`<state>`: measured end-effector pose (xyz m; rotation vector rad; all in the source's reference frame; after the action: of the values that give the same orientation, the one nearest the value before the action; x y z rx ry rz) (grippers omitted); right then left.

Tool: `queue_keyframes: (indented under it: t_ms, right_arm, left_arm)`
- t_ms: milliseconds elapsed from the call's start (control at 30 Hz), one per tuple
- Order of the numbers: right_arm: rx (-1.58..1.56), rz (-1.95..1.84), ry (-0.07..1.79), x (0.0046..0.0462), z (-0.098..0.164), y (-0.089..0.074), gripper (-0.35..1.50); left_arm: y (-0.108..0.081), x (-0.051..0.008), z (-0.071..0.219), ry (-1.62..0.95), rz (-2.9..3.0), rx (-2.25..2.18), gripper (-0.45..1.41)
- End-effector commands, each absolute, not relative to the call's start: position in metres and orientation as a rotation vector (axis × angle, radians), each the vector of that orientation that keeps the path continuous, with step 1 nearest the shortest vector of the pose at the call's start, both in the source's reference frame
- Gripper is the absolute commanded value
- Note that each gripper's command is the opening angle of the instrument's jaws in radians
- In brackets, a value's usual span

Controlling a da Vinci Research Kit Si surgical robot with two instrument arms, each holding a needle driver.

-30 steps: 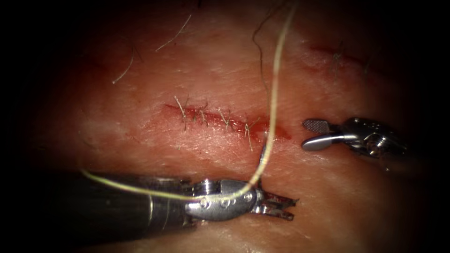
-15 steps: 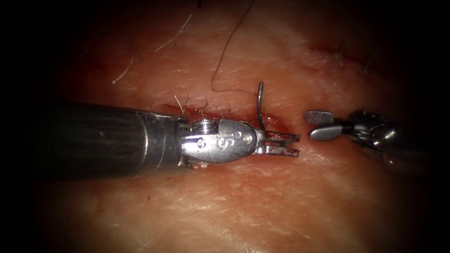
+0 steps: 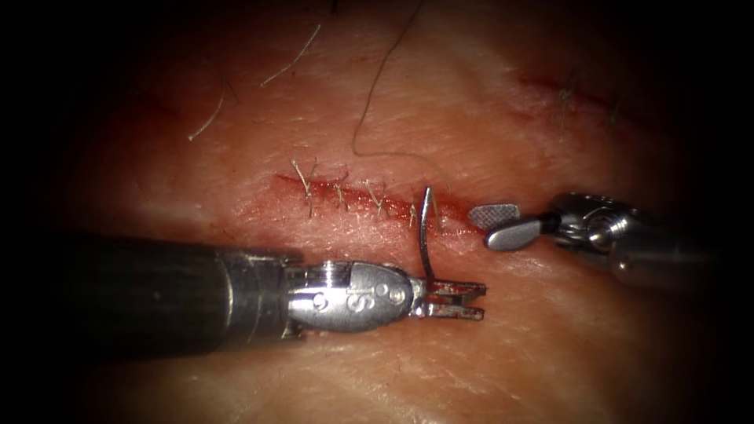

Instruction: Wound Closure

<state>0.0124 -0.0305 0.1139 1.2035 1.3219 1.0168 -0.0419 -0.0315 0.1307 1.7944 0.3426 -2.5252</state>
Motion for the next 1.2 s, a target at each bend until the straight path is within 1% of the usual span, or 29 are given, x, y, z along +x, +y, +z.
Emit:
queue_keyframes:
  t_ms: [33, 333, 600, 667, 833, 1100, 1133, 1167, 1200]
  right_arm:
    - [1.217, 1.007, 1.324, 0.0139, 0.1145, -0.0312, 0.98]
    - [1.217, 1.003, 1.294, 0.0157, 0.1159, -0.0319, 0.96]
    - [1.232, 1.003, 1.297, 0.0162, 0.1157, -0.0315, 0.96]
    - [1.232, 1.003, 1.300, 0.0162, 0.1157, -0.0315, 0.93]
    - [1.267, 0.986, 1.291, 0.0166, 0.1158, -0.0319, 0.69]
    - [1.300, 0.959, 1.290, 0.0171, 0.1152, -0.0325, 0.64]
    - [1.303, 0.957, 1.290, 0.0171, 0.1152, -0.0325, 0.53]
    - [1.308, 0.952, 1.290, 0.0170, 0.1152, -0.0324, 0.16]
    - [1.310, 0.950, 1.290, 0.0170, 0.1153, -0.0323, -0.11]
  left_arm:
    - [-0.0319, -0.0424, 0.1313, 0.348, -2.522, 1.795, -0.45]
    - [-0.0327, -0.0433, 0.1303, 0.309, -2.491, 1.773, -0.45]
    - [-0.0331, -0.0438, 0.1304, 0.311, -2.481, 1.765, -0.45]
    - [-0.0332, -0.0438, 0.1306, 0.312, -2.482, 1.760, -0.45]
    - [-0.0332, -0.0438, 0.1307, 0.301, -2.475, 1.753, -0.45]
    - [-0.0332, -0.0440, 0.1308, 0.294, -2.472, 1.751, -0.45]
    - [-0.0332, -0.0440, 0.1308, 0.294, -2.472, 1.751, -0.45]
    - [-0.0332, -0.0439, 0.1308, 0.294, -2.471, 1.751, -0.45]
    - [-0.0333, -0.0439, 0.1308, 0.295, -2.472, 1.747, -0.45]
